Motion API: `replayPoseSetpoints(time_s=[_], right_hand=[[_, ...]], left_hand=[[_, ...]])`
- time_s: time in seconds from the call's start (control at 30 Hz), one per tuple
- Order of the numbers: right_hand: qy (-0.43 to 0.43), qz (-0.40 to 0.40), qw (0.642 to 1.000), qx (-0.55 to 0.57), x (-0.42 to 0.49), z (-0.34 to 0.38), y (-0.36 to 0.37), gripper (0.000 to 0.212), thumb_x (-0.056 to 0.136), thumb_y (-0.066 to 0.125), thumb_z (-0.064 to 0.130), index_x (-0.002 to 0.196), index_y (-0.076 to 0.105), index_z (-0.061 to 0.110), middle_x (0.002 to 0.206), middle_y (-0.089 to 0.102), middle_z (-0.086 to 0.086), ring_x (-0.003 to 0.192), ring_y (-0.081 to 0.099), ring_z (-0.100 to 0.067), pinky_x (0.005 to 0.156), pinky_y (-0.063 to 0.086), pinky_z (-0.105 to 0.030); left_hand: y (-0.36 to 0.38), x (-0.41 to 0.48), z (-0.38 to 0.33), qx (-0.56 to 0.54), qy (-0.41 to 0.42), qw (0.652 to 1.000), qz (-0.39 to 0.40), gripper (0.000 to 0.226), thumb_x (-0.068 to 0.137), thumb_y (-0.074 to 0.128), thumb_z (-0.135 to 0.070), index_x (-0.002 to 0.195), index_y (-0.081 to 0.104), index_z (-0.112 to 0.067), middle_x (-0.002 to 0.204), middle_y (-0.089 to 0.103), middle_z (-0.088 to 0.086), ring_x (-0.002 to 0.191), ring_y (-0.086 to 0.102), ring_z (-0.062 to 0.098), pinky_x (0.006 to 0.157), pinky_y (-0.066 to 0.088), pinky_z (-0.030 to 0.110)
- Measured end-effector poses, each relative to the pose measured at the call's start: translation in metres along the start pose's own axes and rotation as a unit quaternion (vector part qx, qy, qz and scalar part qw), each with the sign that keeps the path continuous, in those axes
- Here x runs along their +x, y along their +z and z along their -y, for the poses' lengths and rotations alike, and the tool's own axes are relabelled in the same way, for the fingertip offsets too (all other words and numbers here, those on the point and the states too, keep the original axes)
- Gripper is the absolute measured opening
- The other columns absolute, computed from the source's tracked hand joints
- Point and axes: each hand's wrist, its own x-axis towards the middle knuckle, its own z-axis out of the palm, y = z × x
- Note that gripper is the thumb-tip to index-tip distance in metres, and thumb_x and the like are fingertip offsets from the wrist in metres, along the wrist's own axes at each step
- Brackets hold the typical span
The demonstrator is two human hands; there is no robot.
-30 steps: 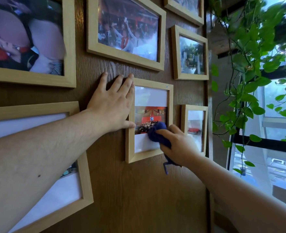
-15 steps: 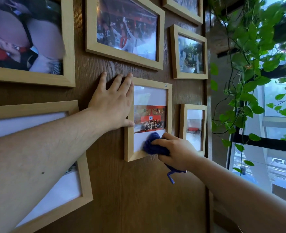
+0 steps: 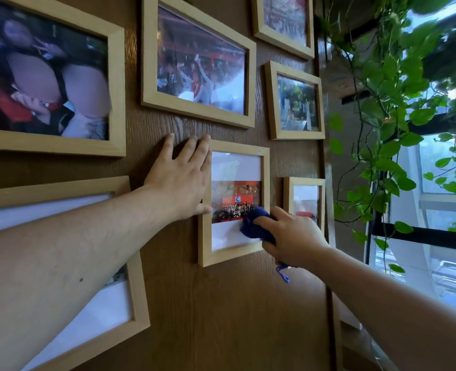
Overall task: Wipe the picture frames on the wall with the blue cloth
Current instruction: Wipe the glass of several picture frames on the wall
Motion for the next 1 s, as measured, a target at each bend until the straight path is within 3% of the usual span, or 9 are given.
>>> replayPoseSetpoints(time_s=[0.13, 0.2, 0.37, 0.5, 0.6, 0.7, 0.83, 1.0], right_hand=[[-0.003, -0.087, 0.996, 0.019, 0.024, 0.0, -0.035, 0.048, 0.087, 0.053, 0.04, 0.132, 0.04, 0.029, 0.114, 0.05, -0.002, 0.083, 0.056, -0.022, 0.062, 0.053, -0.04], [-0.005, -0.128, 0.991, 0.028, 0.044, 0.001, -0.057, 0.049, 0.087, 0.055, 0.039, 0.133, 0.041, 0.03, 0.114, 0.051, -0.003, 0.085, 0.057, -0.024, 0.06, 0.05, -0.037], [0.014, -0.232, 0.97, 0.068, 0.097, 0.008, -0.112, 0.049, 0.086, 0.054, 0.039, 0.133, 0.041, 0.031, 0.111, 0.051, -0.002, 0.075, 0.046, -0.016, 0.057, 0.041, -0.03], [0.013, -0.285, 0.954, 0.092, 0.139, 0.016, -0.153, 0.047, 0.089, 0.05, 0.041, 0.134, 0.038, 0.031, 0.111, 0.05, -0.004, 0.077, 0.054, -0.022, 0.056, 0.044, -0.031], [-0.006, -0.324, 0.939, 0.112, 0.168, 0.027, -0.177, 0.047, 0.091, 0.049, 0.04, 0.136, 0.037, 0.031, 0.115, 0.049, -0.003, 0.076, 0.046, -0.016, 0.05, 0.03, -0.023], [-0.027, -0.345, 0.93, 0.129, 0.193, 0.042, -0.191, 0.049, 0.09, 0.051, 0.038, 0.137, 0.035, 0.031, 0.12, 0.049, -0.005, 0.083, 0.047, -0.015, 0.052, 0.029, -0.022], [-0.043, -0.347, 0.927, 0.135, 0.219, 0.06, -0.197, 0.05, 0.09, 0.052, 0.035, 0.137, 0.035, 0.03, 0.123, 0.047, -0.008, 0.094, 0.053, -0.022, 0.059, 0.042, -0.03], [-0.042, -0.351, 0.928, 0.119, 0.231, 0.054, -0.187, 0.05, 0.09, 0.051, 0.036, 0.137, 0.034, 0.033, 0.123, 0.046, -0.006, 0.091, 0.051, -0.02, 0.06, 0.042, -0.03]], left_hand=[[-0.01, -0.005, 0.019, 0.0, 0.016, 0.999, -0.032, 0.104, 0.082, 0.029, -0.076, 0.149, -0.004, -0.004, 0.161, -0.007, 0.017, 0.148, -0.003, 0.032, 0.117, 0.008, 0.059], [-0.02, -0.005, 0.034, -0.003, 0.016, 0.998, -0.064, 0.099, 0.084, 0.026, -0.074, 0.15, 0.0, -0.005, 0.161, -0.001, 0.017, 0.148, 0.001, 0.031, 0.118, 0.01, 0.057], [-0.057, 0.006, 0.081, -0.019, 0.002, 0.982, -0.189, 0.091, 0.08, 0.047, -0.065, 0.145, 0.03, -0.003, 0.152, 0.033, 0.023, 0.14, 0.029, 0.037, 0.113, 0.025, 0.057], [-0.084, 0.016, 0.115, 0.025, -0.057, 0.988, -0.139, 0.097, 0.08, 0.03, -0.072, 0.15, 0.015, -0.006, 0.159, 0.018, 0.017, 0.146, 0.015, 0.03, 0.118, 0.015, 0.051], [-0.087, 0.024, 0.133, 0.045, -0.096, 0.99, -0.094, 0.104, 0.075, 0.017, -0.079, 0.151, 0.007, -0.008, 0.161, 0.011, 0.013, 0.147, 0.007, 0.028, 0.119, 0.011, 0.051], [-0.08, 0.029, 0.14, 0.071, -0.118, 0.99, -0.046, 0.109, 0.074, 0.017, -0.084, 0.151, 0.001, -0.008, 0.162, 0.004, 0.013, 0.148, 0.003, 0.028, 0.119, 0.01, 0.053], [-0.066, 0.032, 0.142, 0.076, -0.13, 0.987, -0.055, 0.114, 0.069, 0.014, -0.088, 0.15, 0.01, -0.008, 0.16, 0.011, 0.014, 0.147, 0.006, 0.029, 0.118, 0.009, 0.055], [-0.056, 0.035, 0.141, 0.079, -0.134, 0.985, -0.079, 0.111, 0.071, 0.02, -0.086, 0.15, 0.009, -0.009, 0.16, 0.015, 0.013, 0.147, 0.007, 0.029, 0.118, 0.005, 0.058]])
